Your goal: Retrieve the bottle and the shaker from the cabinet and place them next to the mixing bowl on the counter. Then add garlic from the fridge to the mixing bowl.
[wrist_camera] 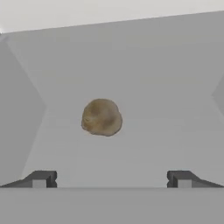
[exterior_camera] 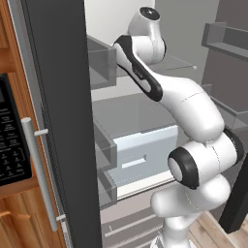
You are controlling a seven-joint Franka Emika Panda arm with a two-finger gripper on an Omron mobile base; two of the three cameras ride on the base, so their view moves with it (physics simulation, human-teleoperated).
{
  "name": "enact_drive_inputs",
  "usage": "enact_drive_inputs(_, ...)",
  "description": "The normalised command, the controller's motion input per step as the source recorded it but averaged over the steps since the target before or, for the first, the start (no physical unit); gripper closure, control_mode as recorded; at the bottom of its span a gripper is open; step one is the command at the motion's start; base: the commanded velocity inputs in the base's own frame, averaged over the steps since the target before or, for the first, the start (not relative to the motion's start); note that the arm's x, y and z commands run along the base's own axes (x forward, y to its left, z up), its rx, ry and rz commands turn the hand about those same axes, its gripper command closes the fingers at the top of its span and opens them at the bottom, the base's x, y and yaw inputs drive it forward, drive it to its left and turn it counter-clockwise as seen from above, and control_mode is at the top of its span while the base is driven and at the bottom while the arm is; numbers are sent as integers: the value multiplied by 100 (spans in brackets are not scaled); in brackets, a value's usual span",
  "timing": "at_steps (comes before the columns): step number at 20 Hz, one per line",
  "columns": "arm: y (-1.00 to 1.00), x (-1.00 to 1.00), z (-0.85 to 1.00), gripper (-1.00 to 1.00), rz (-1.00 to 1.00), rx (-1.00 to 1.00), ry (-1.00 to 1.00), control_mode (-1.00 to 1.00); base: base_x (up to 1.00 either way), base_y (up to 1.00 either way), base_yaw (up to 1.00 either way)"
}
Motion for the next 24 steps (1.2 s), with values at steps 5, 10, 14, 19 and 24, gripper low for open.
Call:
enact_drive_inputs(5, 17, 44, -19, -100, 0, 0, 0, -100, 0, 0, 0)
enact_drive_inputs(10, 33, 30, -24, -100, 0, 0, 0, -100, 0, 0, 0)
enact_drive_inputs(14, 24, 13, -2, -100, 0, 0, 0, -100, 0, 0, 0)
enact_drive_inputs(19, 2, 23, -1, -100, 0, 0, 0, -100, 0, 0, 0)
enact_drive_inputs(24, 0, 15, 0, -100, 0, 0, 0, -100, 0, 0, 0)
